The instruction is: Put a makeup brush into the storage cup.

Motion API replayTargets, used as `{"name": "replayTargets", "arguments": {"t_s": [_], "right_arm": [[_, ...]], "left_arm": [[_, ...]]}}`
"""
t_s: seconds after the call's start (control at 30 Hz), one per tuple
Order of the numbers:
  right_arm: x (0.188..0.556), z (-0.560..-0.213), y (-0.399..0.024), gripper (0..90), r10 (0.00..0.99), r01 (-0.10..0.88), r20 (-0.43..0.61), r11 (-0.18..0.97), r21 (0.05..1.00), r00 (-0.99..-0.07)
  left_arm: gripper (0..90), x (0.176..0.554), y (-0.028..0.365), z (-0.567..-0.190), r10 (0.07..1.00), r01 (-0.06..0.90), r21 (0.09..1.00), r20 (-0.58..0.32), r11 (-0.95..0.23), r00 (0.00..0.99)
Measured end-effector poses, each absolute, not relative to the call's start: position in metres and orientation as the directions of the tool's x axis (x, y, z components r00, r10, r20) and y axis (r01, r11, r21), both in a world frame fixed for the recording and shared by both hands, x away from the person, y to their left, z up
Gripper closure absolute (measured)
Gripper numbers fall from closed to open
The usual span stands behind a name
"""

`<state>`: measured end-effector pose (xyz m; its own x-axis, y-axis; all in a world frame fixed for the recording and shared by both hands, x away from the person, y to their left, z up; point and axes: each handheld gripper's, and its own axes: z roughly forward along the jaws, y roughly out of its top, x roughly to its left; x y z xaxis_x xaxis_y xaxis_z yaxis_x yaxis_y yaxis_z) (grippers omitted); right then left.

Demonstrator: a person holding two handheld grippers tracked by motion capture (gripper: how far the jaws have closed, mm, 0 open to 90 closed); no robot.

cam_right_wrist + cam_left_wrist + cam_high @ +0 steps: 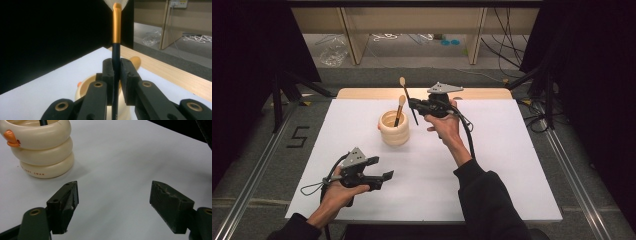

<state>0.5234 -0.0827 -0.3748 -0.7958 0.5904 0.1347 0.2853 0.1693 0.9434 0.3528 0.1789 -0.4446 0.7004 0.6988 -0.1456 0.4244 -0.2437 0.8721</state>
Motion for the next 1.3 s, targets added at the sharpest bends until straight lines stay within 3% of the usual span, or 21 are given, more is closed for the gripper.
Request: {"name": "replayTargets", "arguments": {"t_s": [0.73,1.3], "right_arm": [[0.536,-0.366,-0.044,83.3,0.566,0.260,0.128,0.158,0.953,-0.814],[0.542,-0.377,-0.038,83.3,0.576,0.256,0.128,0.146,0.955,-0.808]], "left_arm": [[23.2,0.353,0.180,-0.445,0.694,0.422,0.873,-0.148,-0.243,0.705],[23.2,0.353,0.180,-0.444,0.692,0.415,0.875,-0.140,-0.248,0.708]]}}
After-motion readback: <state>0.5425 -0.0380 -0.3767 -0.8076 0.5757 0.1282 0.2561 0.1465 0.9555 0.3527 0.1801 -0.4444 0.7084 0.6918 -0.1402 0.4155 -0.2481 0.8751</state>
